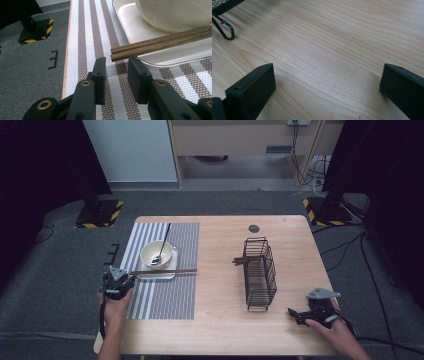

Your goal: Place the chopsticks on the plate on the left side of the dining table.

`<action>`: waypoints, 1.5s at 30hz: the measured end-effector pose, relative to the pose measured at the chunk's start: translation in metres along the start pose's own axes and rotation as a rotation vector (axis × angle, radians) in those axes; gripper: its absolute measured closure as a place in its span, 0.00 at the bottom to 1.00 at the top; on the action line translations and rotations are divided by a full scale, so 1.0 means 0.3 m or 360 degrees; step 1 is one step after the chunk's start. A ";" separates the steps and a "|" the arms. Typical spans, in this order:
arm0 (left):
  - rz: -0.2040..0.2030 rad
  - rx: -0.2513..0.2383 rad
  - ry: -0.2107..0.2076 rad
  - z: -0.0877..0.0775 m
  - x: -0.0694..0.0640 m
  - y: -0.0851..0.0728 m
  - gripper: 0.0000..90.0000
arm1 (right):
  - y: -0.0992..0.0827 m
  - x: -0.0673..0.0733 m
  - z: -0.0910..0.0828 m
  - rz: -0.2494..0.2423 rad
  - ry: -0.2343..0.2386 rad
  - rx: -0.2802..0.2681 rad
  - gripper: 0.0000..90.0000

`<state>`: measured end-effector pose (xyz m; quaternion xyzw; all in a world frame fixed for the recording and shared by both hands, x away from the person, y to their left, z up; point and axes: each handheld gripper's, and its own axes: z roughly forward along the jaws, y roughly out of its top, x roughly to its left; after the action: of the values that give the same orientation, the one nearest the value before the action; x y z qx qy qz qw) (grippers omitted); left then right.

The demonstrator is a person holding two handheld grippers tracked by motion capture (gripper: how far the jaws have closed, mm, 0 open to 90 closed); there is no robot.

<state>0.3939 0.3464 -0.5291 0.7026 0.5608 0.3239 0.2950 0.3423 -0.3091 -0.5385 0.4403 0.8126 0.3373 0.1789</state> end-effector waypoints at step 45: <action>0.0001 -0.0141 -0.0292 -0.074 -0.078 0.039 0.23 | 0.000 0.000 0.000 0.0000 0.0000 0.0000 0.00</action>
<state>0.3795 0.3223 -0.5092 0.7157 0.5164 0.2827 0.3758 0.3424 -0.3091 -0.5385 0.4402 0.8126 0.3374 0.1790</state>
